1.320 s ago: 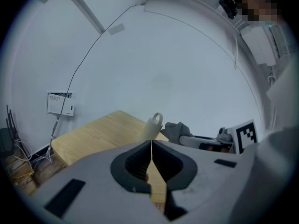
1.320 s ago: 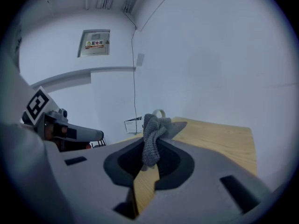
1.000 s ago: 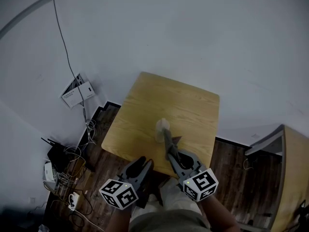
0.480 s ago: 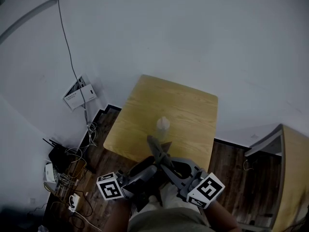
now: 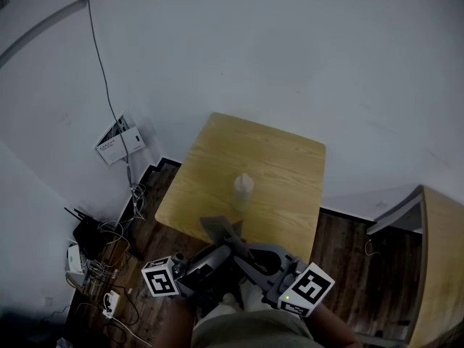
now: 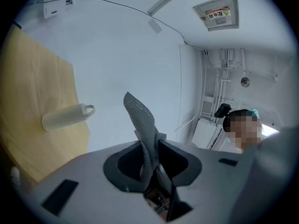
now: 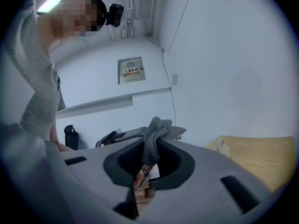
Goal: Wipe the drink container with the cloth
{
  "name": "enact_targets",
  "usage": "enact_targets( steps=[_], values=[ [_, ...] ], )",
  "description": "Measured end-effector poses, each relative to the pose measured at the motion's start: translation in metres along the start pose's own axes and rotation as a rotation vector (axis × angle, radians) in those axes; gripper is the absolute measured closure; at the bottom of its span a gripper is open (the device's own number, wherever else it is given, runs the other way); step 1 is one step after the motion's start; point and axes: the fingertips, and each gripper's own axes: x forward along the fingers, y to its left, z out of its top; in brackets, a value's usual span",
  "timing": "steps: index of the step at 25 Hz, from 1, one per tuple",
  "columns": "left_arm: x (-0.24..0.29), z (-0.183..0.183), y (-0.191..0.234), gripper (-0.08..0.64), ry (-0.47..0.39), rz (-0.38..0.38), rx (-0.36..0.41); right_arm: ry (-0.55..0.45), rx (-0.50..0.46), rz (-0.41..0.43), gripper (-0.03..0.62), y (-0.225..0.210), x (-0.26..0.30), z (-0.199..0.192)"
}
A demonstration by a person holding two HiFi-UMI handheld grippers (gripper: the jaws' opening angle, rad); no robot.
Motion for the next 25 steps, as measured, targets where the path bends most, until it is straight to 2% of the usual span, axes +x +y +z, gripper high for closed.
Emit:
enact_targets(
  steps=[2,7,12,17,21,25],
  values=[
    [-0.001,0.0,0.0,0.51,-0.006,0.008,0.01,0.005,0.005,-0.014,0.563,-0.001,-0.001,-0.003],
    [-0.002,0.002,-0.001,0.532,-0.011,0.018,0.034,-0.004,0.024,-0.024,0.555,-0.003,0.001,-0.003],
    [-0.007,0.01,0.004,0.537,-0.02,0.065,0.082,0.019,0.033,-0.051,0.46,-0.009,0.001,-0.01],
    [-0.013,0.02,0.01,0.537,-0.014,0.135,0.169,0.036,0.037,-0.127,0.426,-0.024,-0.003,-0.016],
    [-0.021,0.028,0.021,0.537,-0.027,0.221,0.233,0.042,0.036,-0.174,0.419,-0.035,-0.006,-0.02],
    [-0.036,0.043,0.041,0.537,-0.065,0.384,0.343,0.056,0.038,-0.223,0.419,-0.048,-0.011,-0.026]
  ],
)
